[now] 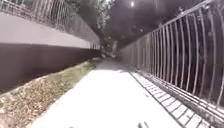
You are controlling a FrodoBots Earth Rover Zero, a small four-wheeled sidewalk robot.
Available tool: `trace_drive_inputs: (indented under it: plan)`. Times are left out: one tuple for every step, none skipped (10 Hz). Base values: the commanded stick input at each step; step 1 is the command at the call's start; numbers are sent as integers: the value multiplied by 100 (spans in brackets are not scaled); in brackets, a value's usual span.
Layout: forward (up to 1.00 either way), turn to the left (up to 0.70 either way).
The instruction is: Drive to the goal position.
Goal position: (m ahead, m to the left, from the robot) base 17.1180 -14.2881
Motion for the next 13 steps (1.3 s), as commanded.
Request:
trace_drive_inputs:
  plan:
    - [70,0]
    - [70,0]
    - [70,0]
    - [70,0]
    - [70,-14]
    - [70,-22]
    - [70,-19]
    - [70,0]
    - [70,3]
    - [70,1]
    - [70,0]
    - [70,0]
    - [70,0]
